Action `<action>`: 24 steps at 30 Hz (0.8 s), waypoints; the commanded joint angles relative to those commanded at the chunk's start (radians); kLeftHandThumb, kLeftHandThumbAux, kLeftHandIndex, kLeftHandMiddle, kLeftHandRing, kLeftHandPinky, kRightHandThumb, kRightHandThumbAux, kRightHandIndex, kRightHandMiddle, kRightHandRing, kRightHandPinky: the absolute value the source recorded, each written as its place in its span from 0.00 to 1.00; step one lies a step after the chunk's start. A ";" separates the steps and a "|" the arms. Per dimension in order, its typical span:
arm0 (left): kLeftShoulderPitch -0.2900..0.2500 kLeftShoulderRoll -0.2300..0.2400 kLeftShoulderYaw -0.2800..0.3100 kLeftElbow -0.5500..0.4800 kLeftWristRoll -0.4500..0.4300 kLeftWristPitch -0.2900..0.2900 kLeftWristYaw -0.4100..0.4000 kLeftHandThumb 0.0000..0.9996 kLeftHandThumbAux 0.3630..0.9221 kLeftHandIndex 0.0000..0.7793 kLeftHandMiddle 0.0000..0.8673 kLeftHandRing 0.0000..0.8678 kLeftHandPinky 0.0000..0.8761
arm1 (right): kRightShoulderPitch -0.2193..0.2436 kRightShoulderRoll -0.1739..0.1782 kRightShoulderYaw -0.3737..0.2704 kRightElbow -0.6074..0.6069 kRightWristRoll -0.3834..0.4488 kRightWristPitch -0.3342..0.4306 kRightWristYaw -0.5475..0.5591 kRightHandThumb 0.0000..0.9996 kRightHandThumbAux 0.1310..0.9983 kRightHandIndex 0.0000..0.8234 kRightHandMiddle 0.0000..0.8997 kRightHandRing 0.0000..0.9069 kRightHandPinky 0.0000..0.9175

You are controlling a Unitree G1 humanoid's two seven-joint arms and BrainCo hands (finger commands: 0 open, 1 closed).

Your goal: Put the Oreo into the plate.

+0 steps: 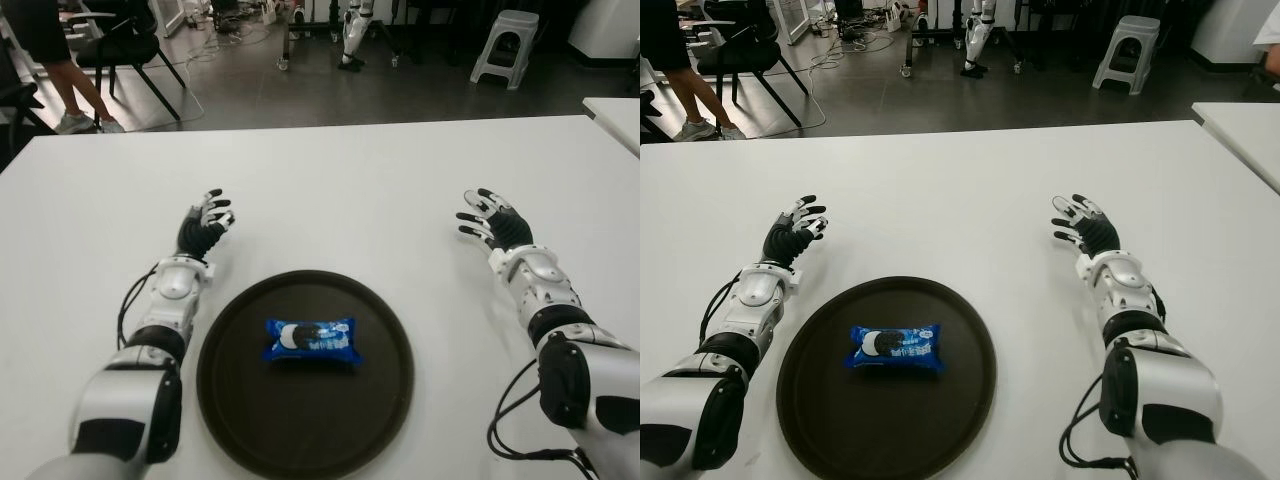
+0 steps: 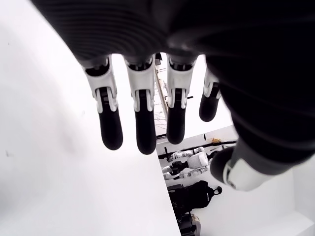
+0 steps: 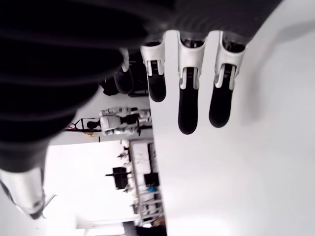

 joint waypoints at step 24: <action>-0.002 -0.004 0.006 -0.002 -0.012 0.004 -0.020 0.07 0.46 0.18 0.25 0.28 0.33 | -0.002 0.001 0.013 0.001 -0.033 0.022 0.042 0.00 0.49 0.14 0.25 0.31 0.39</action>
